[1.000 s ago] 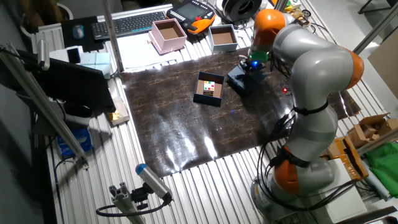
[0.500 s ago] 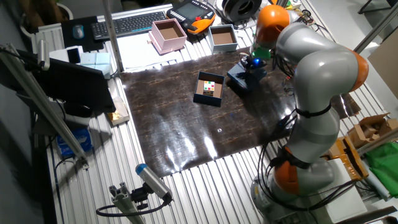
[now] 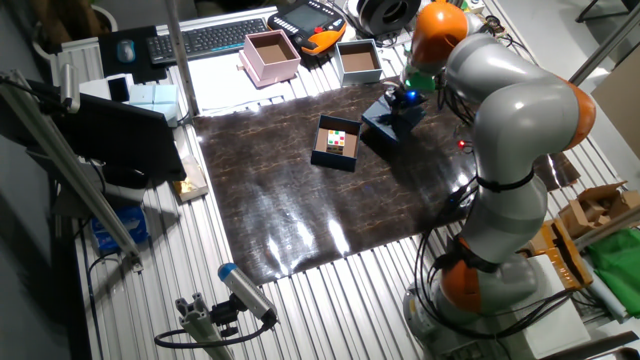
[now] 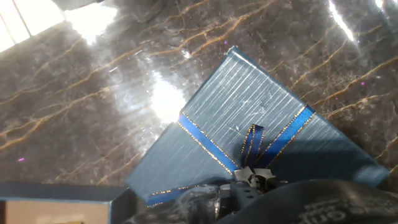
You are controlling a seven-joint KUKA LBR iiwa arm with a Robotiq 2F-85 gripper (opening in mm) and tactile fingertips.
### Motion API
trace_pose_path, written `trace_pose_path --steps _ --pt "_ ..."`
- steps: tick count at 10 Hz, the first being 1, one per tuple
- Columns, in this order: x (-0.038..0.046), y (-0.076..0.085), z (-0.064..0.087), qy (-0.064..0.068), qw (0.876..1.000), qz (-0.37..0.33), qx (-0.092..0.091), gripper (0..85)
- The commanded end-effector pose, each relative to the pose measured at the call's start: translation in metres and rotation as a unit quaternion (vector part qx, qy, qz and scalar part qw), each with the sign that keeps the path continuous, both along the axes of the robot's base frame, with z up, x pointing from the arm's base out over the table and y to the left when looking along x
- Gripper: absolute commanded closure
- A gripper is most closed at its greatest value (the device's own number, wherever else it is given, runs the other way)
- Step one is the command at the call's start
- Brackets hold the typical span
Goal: Cover the box
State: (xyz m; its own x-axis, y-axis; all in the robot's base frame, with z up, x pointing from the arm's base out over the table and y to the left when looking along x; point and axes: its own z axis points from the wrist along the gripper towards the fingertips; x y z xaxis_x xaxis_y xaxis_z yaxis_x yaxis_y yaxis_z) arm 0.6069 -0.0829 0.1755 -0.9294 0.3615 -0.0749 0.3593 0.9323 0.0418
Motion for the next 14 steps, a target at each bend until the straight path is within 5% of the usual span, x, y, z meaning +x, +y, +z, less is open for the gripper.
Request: trace_pose_path --steps 1,9,14 --pt "0.0013 0.006 0.002 0.001 1.0 0.006 0.0 84.3" --pt "0.0004 0.074 0.007 0.005 1.0 0.028 0.011 84.3" --pt "-0.004 0.101 -0.001 0.007 0.999 0.042 0.013 84.3"
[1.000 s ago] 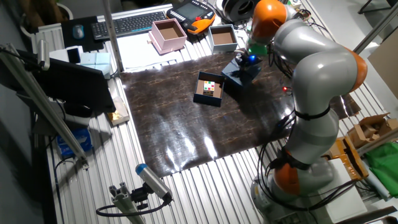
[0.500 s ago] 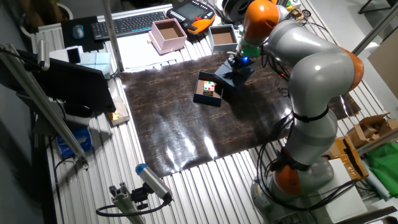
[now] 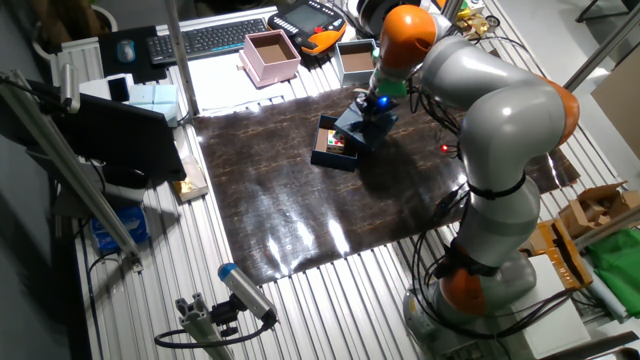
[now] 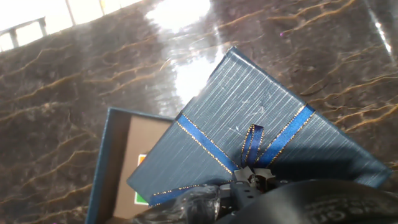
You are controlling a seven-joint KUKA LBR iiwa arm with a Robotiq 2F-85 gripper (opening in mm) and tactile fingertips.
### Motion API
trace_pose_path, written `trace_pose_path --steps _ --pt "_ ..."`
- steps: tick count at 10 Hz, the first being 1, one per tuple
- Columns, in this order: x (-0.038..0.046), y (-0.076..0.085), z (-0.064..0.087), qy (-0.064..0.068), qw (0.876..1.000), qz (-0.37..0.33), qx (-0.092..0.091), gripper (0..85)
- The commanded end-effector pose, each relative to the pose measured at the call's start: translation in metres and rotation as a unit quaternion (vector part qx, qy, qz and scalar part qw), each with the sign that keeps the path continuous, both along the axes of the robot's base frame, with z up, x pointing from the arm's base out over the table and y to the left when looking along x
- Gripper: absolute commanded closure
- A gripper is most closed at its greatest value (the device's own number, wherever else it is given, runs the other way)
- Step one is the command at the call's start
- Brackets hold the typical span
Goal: Cover the box
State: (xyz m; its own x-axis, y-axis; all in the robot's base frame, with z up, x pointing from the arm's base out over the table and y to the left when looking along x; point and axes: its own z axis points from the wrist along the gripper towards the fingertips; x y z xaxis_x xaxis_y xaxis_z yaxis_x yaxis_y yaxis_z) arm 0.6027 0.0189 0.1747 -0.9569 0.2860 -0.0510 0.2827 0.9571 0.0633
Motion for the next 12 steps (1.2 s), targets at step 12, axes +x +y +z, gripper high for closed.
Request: trace_pose_path --steps 12 --pt "-0.0025 0.0093 -0.0038 0.008 0.997 -0.068 -0.034 84.3"
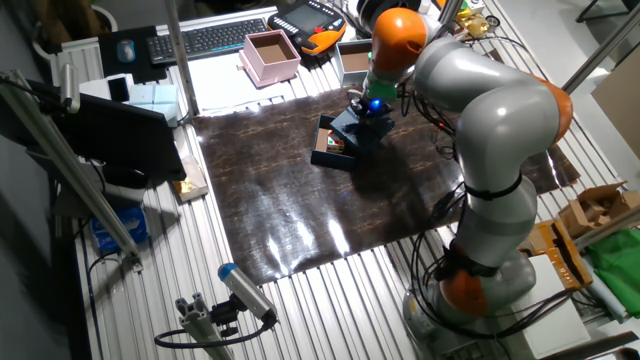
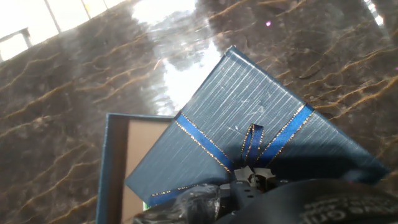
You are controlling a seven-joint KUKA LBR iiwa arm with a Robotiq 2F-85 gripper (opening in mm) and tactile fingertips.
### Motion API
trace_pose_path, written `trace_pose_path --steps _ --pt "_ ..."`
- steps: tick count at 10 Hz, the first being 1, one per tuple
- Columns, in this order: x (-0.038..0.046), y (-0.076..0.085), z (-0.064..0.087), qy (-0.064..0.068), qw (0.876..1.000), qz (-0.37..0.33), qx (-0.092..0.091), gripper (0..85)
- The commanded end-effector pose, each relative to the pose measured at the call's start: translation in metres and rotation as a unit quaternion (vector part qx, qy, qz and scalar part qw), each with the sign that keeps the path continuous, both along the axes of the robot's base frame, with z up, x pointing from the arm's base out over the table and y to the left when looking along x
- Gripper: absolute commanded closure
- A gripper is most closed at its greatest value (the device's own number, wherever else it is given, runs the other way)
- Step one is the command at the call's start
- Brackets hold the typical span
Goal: Cover the box
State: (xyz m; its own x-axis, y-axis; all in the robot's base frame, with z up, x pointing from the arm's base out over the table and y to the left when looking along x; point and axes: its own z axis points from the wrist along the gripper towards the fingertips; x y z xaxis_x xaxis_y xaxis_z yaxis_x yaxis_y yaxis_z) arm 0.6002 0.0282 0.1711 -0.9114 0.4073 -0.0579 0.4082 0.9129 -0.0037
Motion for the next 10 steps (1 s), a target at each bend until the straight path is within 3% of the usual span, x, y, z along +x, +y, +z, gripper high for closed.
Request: trace_pose_path --steps 1,2,4,6,8,10 --pt "0.0 0.0 -0.0002 0.0 1.0 -0.022 -0.004 84.3" --pt "0.0 0.0 -0.0002 0.005 0.999 -0.05 -0.003 84.3" --pt "0.0 0.0 -0.0002 0.018 0.994 -0.104 -0.019 84.3" --pt "0.0 0.0 -0.0002 0.021 0.989 -0.142 -0.03 84.3" --pt "0.0 0.0 -0.0002 0.02 0.98 -0.197 0.004 84.3" --pt "-0.0007 0.0017 0.0007 0.023 0.97 -0.242 0.021 84.3"
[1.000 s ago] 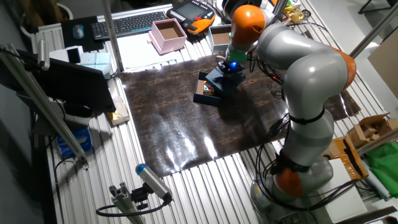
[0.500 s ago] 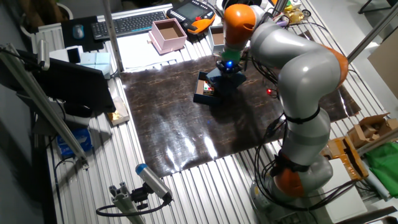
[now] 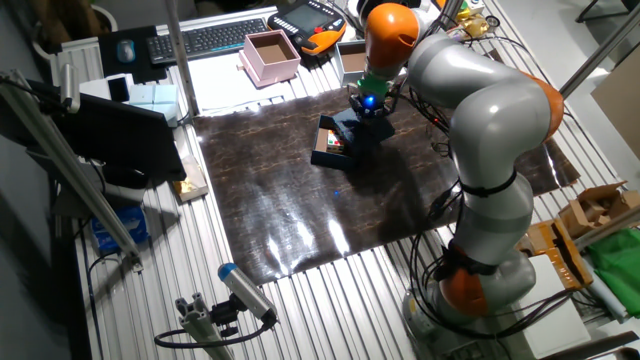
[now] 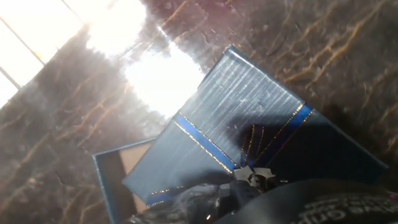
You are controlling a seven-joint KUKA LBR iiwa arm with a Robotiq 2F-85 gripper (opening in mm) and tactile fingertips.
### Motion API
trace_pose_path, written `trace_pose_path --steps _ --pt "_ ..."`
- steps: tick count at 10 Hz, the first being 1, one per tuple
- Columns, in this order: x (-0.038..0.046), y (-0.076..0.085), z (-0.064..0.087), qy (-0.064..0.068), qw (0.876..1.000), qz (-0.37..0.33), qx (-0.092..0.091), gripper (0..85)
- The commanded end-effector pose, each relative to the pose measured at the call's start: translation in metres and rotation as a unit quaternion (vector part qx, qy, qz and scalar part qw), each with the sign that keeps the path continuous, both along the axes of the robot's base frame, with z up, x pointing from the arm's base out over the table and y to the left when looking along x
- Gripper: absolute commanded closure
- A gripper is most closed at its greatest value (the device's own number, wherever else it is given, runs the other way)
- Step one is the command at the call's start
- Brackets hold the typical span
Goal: Cover the box
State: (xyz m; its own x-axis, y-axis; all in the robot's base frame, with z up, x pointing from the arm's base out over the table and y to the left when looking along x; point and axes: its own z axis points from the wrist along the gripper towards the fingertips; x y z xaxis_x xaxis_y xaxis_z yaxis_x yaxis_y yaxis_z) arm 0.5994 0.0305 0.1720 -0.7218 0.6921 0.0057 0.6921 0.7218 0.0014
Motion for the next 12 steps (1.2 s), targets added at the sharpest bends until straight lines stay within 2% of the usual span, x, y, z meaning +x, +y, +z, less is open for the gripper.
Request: trace_pose_path --steps 1,5,7,10,12 --pt "-0.0004 0.002 0.001 -0.002 0.996 -0.087 0.004 84.3" --pt "0.0032 0.023 0.007 0.005 0.987 -0.161 -0.001 84.3" --pt "0.0032 0.028 0.007 -0.001 0.978 -0.21 0.008 84.3" --pt "0.0063 0.042 0.012 0.005 0.97 -0.241 -0.015 84.3" --pt "0.0062 0.049 0.012 0.008 0.967 -0.256 -0.012 84.3"
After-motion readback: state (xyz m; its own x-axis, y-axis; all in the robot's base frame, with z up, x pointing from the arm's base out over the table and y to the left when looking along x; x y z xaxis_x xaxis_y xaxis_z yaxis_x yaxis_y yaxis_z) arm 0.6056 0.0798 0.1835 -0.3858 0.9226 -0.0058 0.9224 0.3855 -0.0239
